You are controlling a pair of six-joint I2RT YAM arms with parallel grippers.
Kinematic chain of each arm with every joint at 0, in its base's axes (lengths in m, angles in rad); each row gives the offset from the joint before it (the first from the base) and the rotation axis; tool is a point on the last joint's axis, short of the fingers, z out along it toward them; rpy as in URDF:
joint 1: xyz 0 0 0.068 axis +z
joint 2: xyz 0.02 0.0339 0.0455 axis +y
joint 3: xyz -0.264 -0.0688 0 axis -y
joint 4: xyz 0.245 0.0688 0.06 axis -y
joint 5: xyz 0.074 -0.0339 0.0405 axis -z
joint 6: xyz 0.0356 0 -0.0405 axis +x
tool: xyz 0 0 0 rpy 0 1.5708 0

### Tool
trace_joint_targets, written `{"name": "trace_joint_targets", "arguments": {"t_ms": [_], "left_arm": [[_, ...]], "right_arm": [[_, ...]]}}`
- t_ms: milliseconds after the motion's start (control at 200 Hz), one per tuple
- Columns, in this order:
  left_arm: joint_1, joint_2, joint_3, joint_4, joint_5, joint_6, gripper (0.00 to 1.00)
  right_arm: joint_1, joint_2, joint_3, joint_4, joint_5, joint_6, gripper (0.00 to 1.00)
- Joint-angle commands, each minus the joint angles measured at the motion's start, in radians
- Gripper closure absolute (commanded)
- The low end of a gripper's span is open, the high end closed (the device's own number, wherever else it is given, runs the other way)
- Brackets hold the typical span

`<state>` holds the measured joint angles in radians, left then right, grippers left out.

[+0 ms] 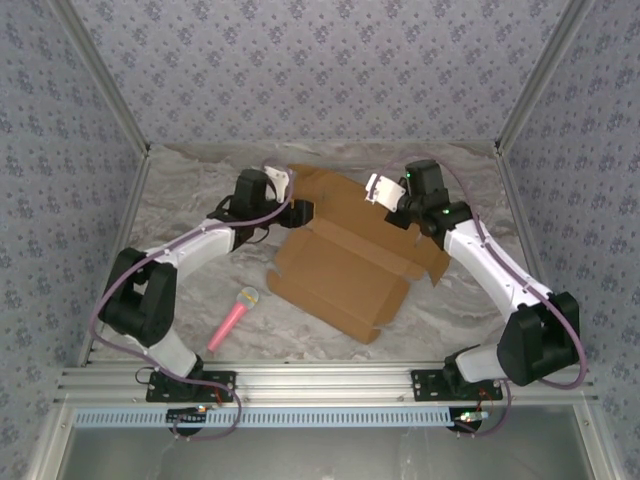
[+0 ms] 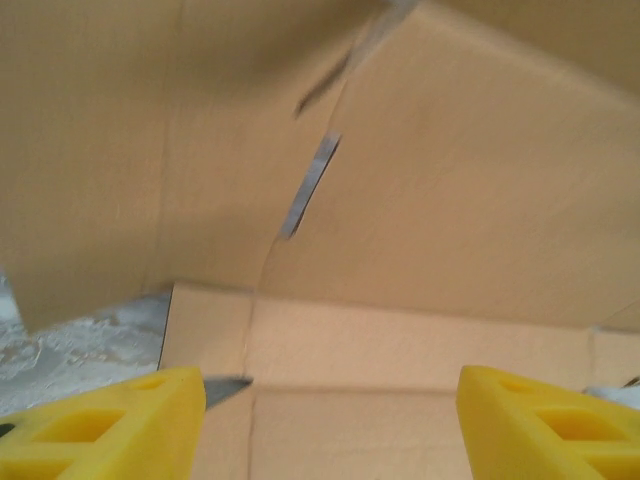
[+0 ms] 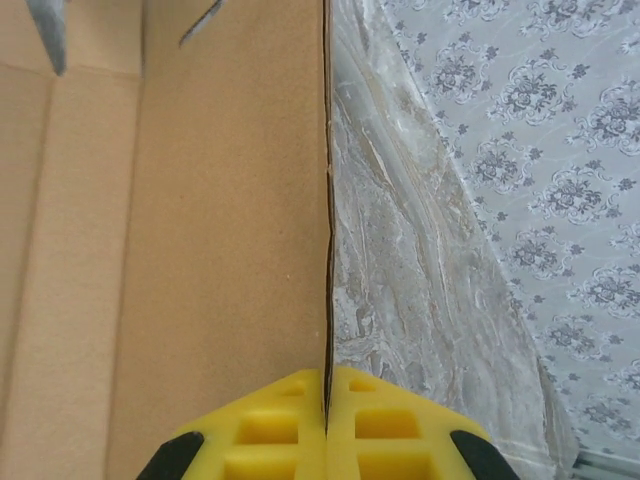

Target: Fold the paper box

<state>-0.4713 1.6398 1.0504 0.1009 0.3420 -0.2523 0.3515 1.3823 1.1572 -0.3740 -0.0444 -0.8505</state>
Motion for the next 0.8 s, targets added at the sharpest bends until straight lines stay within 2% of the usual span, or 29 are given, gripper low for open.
{"name": "trace_joint_targets", "arguments": {"t_ms": [0,65,250,460,795], "left_arm": [[0.004,0.041,-0.023,0.055,-0.011,0.087,0.33],[0.002,0.071,-0.019,0.068,-0.003,0.102,0.33],[-0.016,0.159,0.018,0.077,-0.07,0.151,0.33],[-0.017,0.246,0.056,0.096,-0.148,0.156,0.33],[-0.02,0.359,0.166,0.063,-0.13,0.156,0.34]], "right_arm": [[-0.014,0.025,0.079,-0.111,-0.092,0.064,1.0],[-0.024,0.046,0.105,-0.147,-0.095,0.083,1.0],[-0.051,0.111,0.192,-0.262,-0.125,0.149,1.0],[-0.068,0.147,0.218,-0.292,-0.124,0.18,1.0],[-0.076,0.169,0.235,-0.298,-0.118,0.198,1.0]]}}
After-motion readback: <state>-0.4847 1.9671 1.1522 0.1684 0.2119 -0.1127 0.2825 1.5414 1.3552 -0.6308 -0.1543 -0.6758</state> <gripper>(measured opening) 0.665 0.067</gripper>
